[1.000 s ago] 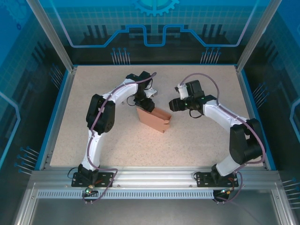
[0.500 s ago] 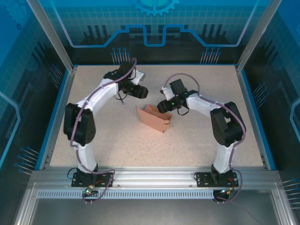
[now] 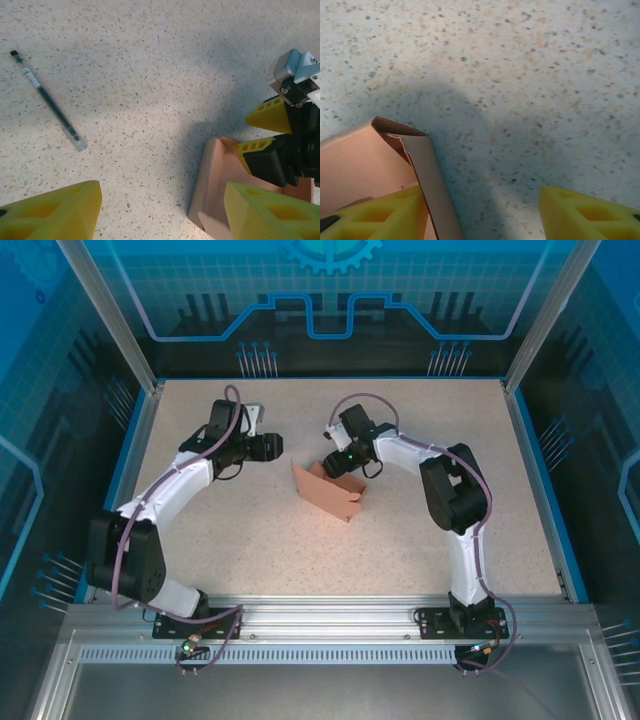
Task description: Fold the paper box
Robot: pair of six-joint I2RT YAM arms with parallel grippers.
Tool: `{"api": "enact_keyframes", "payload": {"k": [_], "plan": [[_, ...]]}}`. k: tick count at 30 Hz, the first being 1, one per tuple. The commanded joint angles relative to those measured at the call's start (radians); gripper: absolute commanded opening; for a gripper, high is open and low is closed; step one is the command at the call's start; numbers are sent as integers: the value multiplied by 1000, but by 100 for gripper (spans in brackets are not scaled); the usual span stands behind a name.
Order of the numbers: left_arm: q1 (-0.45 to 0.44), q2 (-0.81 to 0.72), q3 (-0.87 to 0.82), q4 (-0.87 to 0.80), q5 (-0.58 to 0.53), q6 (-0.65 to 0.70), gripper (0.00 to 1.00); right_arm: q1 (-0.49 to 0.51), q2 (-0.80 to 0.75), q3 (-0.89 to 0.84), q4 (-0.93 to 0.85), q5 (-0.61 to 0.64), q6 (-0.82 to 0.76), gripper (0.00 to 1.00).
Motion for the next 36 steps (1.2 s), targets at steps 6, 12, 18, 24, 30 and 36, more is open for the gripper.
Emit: {"api": "enact_keyframes", "payload": {"k": [6,12,18,24,30,36], "plan": [[10,-143,-118,135,4,-100,68,-154,-73,-91,-19,-4,74,59],[9,-200,-166,164,-13,-111,68,-257,-186,-251,76,-141,169,59],[10,-218,-203,188,1,-126,68,-287,-304,-413,172,-230,242,61],[8,-223,-241,238,34,-154,69,-320,-369,-441,214,-183,273,63],[6,-232,-283,289,83,-189,68,-320,-288,-364,190,-165,257,57],[3,-228,-320,315,96,-200,68,-294,-205,-268,137,-160,191,46]]}}
